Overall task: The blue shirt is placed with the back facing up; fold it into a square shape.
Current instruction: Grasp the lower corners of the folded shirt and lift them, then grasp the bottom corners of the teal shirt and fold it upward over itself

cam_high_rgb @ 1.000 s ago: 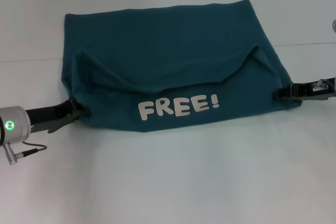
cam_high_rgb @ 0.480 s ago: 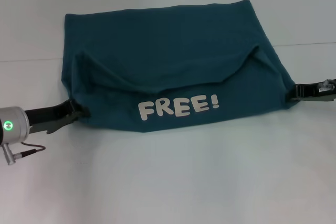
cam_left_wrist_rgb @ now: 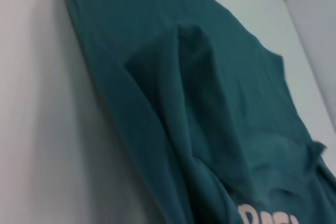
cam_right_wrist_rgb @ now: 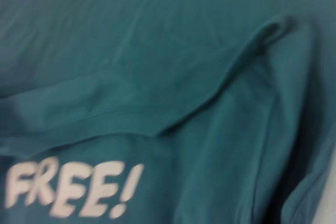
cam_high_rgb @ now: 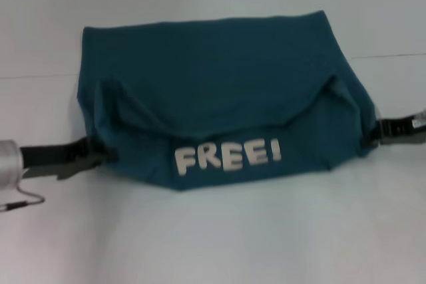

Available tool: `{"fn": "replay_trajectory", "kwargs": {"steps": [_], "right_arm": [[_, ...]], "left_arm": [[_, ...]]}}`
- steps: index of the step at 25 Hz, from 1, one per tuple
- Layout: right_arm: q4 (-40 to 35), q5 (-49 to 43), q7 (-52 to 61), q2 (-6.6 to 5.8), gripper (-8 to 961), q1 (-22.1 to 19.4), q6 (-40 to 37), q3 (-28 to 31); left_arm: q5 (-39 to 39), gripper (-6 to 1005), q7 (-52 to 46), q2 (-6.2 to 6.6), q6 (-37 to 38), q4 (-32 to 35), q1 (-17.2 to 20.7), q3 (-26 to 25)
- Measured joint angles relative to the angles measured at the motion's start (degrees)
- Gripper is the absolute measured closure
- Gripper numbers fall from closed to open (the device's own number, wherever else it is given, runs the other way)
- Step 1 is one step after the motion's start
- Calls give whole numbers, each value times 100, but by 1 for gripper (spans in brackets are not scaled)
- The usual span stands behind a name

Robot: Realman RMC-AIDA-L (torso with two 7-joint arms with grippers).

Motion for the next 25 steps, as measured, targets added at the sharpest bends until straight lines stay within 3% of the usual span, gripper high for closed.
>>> {"fn": "replay_trajectory", "kwargs": {"steps": [5, 11, 21, 25], "right_arm": [[-695, -16, 166, -55, 929, -294, -1471, 18], [-745, -10, 168, -83, 930, -508, -2566, 0], [-770, 152, 3, -62, 930, -759, -3672, 325], [-733, 274, -180, -160, 930, -785, -3804, 619]], "left_arm": [[588, 991, -243, 120, 1448, 668, 265, -133], [1119, 991, -242, 122, 2722, 1135, 502, -406], [1587, 990, -27, 134, 3863, 1166, 612, -632], [1590, 990, 130, 211, 4333, 1328, 653, -971]]}}
